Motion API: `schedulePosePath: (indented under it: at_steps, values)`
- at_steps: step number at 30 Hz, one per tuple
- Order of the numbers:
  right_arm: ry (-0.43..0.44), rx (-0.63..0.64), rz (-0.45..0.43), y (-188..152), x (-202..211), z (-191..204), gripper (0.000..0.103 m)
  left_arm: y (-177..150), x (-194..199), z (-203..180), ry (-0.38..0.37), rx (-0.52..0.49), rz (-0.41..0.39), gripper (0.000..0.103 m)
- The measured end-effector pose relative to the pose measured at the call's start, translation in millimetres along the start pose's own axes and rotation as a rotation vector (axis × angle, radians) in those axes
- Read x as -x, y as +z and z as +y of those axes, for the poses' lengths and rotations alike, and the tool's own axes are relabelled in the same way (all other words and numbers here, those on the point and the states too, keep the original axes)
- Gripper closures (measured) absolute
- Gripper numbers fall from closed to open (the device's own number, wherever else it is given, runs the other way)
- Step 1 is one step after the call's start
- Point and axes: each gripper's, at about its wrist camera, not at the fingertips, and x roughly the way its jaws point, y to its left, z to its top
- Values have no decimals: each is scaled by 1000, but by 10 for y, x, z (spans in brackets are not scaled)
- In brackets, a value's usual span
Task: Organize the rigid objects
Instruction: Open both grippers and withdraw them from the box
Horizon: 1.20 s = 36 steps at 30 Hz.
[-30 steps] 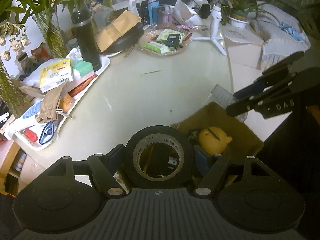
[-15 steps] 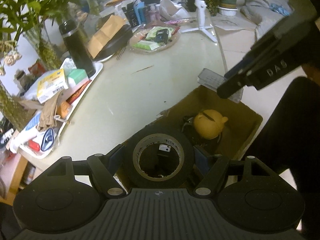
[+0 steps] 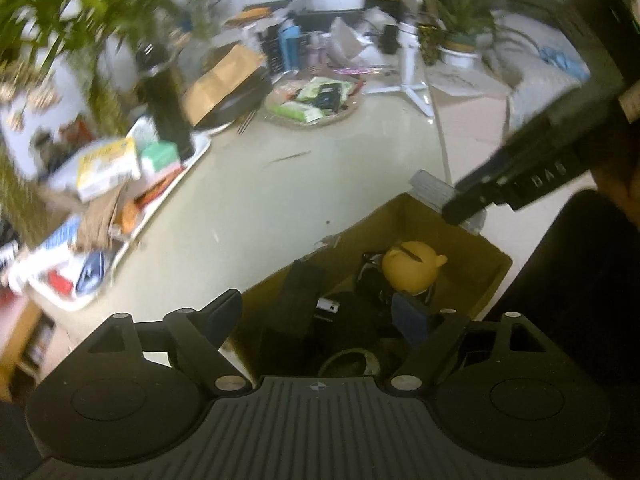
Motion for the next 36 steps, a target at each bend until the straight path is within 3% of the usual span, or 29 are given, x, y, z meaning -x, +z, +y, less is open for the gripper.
schedulePosePath:
  at_steps: [5, 8, 32, 33, 35, 36]
  values:
    - [0, -14, 0, -19, 8, -41, 68, -96, 27, 339, -63, 222, 61, 21]
    - [6, -28, 1, -38, 12, -54, 68, -160, 96, 452, -66, 272, 59, 21]
    - [78, -43, 24, 139, -221, 344, 67, -261, 222, 451, -35, 248, 23, 21]
    - [77, -47, 31, 149, -252, 357, 66, -263, 224, 452, -35, 250, 23, 21]
    - [48, -36, 37, 160, -313, 388, 39, -264, 231, 453, -36, 251, 21, 21]
    - [31, -25, 31, 159, -322, 402, 32, -263, 233, 452, -36, 253, 19, 21]
